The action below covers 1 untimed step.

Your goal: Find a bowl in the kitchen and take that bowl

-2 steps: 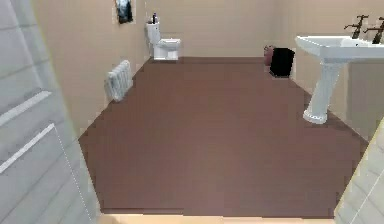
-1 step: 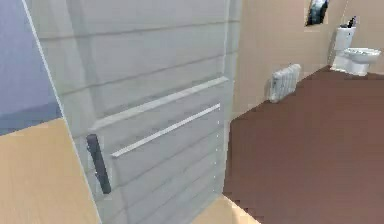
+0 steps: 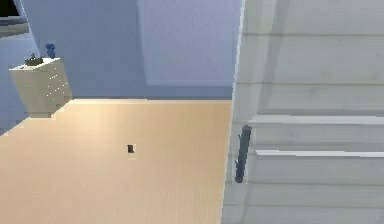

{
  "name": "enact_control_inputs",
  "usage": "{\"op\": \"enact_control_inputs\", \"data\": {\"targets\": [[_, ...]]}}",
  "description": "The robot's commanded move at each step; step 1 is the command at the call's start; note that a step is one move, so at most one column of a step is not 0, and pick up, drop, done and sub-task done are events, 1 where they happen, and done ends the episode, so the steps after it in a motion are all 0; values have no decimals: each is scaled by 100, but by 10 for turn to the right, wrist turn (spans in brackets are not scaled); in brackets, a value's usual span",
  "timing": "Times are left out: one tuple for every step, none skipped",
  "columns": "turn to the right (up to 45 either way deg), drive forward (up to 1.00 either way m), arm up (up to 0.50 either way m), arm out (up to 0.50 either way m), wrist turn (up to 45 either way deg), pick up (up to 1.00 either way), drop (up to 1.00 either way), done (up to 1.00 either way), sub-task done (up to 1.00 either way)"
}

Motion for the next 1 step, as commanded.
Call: {"op": "enact_control_inputs", "data": {"targets": [[-210,0,0,0,0,0,0,0,0]]}}
